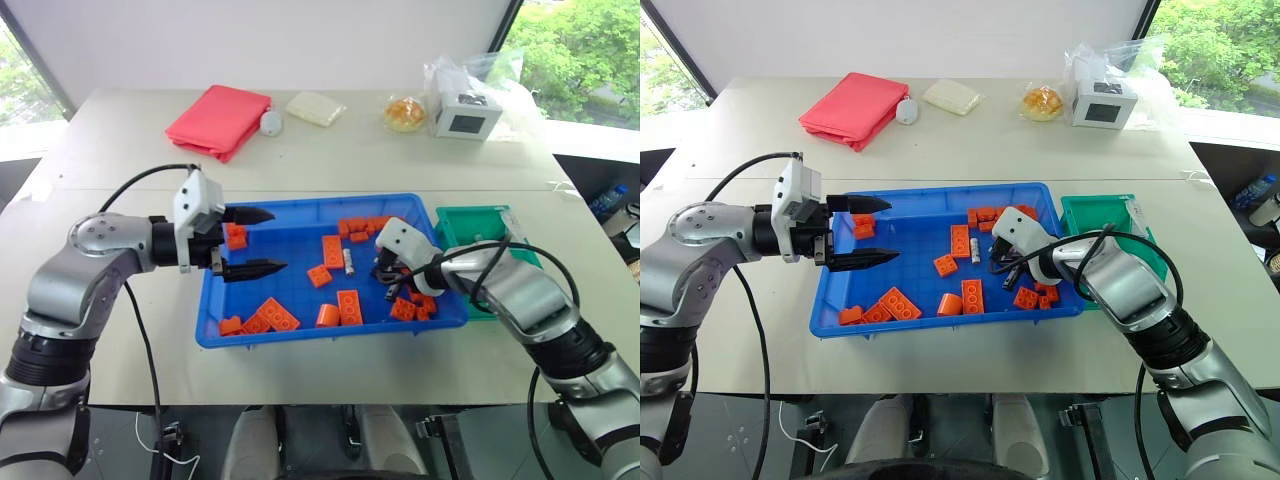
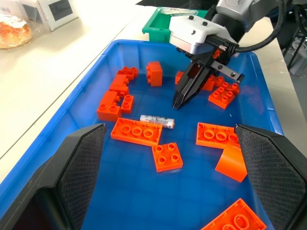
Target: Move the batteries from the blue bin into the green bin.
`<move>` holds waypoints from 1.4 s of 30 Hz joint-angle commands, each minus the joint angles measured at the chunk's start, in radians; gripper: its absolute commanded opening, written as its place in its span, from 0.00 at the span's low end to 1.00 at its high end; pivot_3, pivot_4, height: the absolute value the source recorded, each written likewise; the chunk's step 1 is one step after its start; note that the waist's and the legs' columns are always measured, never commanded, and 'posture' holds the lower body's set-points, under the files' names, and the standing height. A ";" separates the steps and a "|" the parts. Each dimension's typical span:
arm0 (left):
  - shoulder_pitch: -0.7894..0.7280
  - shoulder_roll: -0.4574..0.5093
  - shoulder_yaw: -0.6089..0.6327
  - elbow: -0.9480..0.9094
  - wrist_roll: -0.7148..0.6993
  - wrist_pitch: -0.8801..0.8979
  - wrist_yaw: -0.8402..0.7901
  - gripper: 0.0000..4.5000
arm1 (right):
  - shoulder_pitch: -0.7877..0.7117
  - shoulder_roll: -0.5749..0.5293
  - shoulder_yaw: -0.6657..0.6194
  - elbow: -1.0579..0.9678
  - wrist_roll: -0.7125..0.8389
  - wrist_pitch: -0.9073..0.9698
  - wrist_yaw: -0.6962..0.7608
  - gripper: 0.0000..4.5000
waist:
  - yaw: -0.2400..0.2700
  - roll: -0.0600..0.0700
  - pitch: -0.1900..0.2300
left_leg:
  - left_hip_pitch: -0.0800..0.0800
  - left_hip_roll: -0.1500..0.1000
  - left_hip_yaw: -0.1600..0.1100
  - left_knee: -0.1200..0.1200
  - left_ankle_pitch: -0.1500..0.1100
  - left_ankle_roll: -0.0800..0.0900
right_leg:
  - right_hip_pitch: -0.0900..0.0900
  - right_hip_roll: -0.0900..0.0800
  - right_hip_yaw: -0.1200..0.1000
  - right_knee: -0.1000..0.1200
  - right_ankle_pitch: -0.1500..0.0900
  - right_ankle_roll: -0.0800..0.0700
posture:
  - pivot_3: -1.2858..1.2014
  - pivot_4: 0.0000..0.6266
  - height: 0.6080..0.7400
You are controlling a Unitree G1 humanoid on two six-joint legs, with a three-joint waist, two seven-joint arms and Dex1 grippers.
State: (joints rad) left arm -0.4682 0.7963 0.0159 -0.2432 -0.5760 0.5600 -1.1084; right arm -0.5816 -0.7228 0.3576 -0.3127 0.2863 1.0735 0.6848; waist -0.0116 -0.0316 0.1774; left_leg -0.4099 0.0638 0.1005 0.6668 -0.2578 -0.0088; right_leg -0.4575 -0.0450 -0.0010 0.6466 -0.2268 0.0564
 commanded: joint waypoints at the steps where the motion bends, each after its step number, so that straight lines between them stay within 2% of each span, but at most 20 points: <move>1: -0.007 -0.001 0.020 -0.016 0.000 -0.023 -0.001 1.00 | -0.026 0.048 -0.089 -0.064 0.054 0.068 -0.011 0.20 | -0.001 0.000 0.000 | 0.000 0.000 0.000 0.000 0.000 0.000 | 0.000 0.000 0.000 0.000 0.000 0.000 | 0.52 0.24 0.97; 5: -0.005 0.000 0.016 -0.017 0.005 -0.028 -0.005 1.00 | -0.083 0.127 -0.110 -0.053 0.077 0.138 -0.044 0.63 | -0.007 0.000 0.000 | 0.000 0.001 0.000 0.000 0.000 0.000 | -0.001 0.001 0.000 0.000 0.001 0.001 | 0.52 0.24 0.97; 13: 0.001 0.014 0.024 -0.027 0.004 -0.023 -0.006 1.00 | -0.094 0.191 -0.099 0.015 0.071 0.161 -0.092 0.63 | 0.000 0.000 0.000 | -0.001 0.000 0.000 -0.001 0.000 0.000 | -0.001 0.000 -0.001 0.000 0.000 0.001 | 0.52 0.24 0.97; 26: -0.002 0.018 0.030 -0.031 0.000 -0.015 0.005 1.00 | -0.070 0.209 0.003 0.149 -0.011 0.028 -0.097 0.63 | -0.006 0.000 0.000 | 0.000 0.000 0.000 -0.001 0.000 0.000 | -0.001 0.001 0.000 0.001 0.001 0.001 | 0.52 0.24 0.97; 29: -0.003 0.018 0.030 -0.030 0.001 -0.017 0.005 1.00 | -0.062 0.202 0.019 0.153 -0.030 -0.011 -0.084 0.45 | -0.006 0.000 0.000 | 0.000 0.000 0.000 -0.001 0.000 0.000 | -0.001 0.000 0.000 0.001 0.001 0.001 | 0.52 0.24 0.97; 33: 0.001 0.018 0.030 -0.027 0.003 -0.023 0.001 1.00 | -0.050 0.190 0.000 0.112 -0.024 -0.014 -0.065 0.01 | -0.005 0.000 0.000 | 0.000 0.000 0.000 -0.001 0.000 0.000 | -0.001 0.000 0.000 0.001 0.001 0.001 | 0.52 0.24 0.97; 37: 0.015 0.017 0.032 -0.026 0.003 -0.030 -0.003 1.00 | -0.037 0.147 -0.076 0.005 0.018 0.020 -0.035 0.01 | -0.003 0.000 0.000 | 0.000 0.000 0.000 -0.001 0.000 0.000 | -0.001 0.000 0.000 0.001 0.001 0.001 | 0.52 0.24 0.97; 42: 0.031 0.006 0.027 -0.021 0.007 -0.041 -0.002 1.00 | -0.005 0.014 -0.380 -0.195 0.181 0.211 0.025 0.01 | 0.004 0.000 0.000 | -0.001 0.000 0.000 -0.001 0.000 0.000 | -0.001 0.000 -0.001 0.000 0.001 0.001 | 0.52 0.24 0.97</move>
State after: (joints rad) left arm -0.4336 0.8015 0.0198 -0.2468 -0.5694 0.5378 -1.1093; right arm -0.5842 -0.6816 0.0907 -0.4370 0.4196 1.2352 0.6947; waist -0.0079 -0.0316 0.1777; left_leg -0.4109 0.0641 0.1002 0.6659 -0.2578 -0.0088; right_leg -0.4587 -0.0454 -0.0017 0.6467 -0.2264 0.0571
